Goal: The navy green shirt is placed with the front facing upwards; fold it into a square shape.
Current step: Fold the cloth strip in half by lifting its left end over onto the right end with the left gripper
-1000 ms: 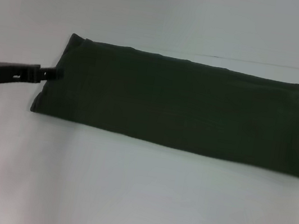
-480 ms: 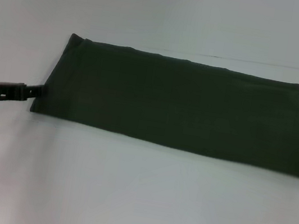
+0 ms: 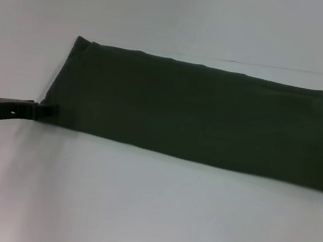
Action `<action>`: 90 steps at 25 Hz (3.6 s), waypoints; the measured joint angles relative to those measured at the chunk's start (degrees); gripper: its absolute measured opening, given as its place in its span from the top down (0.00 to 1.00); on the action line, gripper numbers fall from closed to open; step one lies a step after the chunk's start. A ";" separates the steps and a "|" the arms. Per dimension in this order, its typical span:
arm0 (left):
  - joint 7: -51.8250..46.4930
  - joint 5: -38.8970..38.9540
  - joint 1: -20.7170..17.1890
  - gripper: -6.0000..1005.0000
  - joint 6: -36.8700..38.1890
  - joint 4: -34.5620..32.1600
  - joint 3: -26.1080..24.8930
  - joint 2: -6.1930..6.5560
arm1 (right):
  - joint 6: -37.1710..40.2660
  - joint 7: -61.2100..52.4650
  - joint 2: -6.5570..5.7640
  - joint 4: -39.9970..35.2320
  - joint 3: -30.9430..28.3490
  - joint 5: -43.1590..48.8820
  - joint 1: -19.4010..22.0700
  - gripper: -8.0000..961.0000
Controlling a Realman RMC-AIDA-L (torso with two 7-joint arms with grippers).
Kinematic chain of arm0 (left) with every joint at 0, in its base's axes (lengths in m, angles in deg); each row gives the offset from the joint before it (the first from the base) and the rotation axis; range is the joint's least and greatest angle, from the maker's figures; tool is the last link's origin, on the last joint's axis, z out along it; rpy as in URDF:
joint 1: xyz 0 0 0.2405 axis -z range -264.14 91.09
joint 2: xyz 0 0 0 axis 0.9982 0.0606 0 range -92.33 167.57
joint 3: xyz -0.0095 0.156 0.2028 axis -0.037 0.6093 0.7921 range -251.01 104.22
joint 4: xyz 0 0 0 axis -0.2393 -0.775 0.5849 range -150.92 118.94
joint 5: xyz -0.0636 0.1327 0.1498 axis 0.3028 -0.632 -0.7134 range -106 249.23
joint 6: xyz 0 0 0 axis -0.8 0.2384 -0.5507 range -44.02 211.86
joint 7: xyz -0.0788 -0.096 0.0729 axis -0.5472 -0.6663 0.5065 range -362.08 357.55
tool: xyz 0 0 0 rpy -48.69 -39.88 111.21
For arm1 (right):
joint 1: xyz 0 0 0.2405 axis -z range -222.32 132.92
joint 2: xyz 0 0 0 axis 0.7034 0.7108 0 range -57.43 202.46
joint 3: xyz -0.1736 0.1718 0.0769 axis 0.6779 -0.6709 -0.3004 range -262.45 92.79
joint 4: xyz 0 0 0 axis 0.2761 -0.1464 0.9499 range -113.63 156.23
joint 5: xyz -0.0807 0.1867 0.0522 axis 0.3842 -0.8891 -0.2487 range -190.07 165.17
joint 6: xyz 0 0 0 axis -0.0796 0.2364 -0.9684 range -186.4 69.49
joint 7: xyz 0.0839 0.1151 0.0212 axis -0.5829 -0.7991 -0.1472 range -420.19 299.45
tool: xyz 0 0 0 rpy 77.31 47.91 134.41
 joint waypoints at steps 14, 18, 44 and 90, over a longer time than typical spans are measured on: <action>0.07 0.01 0.24 0.32 -1.60 0.70 1.59 -0.01 | -0.44 0.01 0.32 0.00 -0.04 -0.08 0.51 0.11; 0.07 0.01 0.31 0.32 -1.67 0.40 1.25 -0.03 | -0.45 0.02 0.34 -0.02 -0.08 -0.04 0.79 0.11; 0.66 -0.61 0.72 0.33 -3.62 1.77 3.46 -0.01 | -0.57 0.37 0.43 -0.04 -0.81 -0.33 1.17 0.11; -2.27 -1.50 -4.13 0.90 -3.13 -4.85 3.12 -0.27 | -0.58 0.37 0.43 -0.02 -1.57 -0.36 1.78 0.11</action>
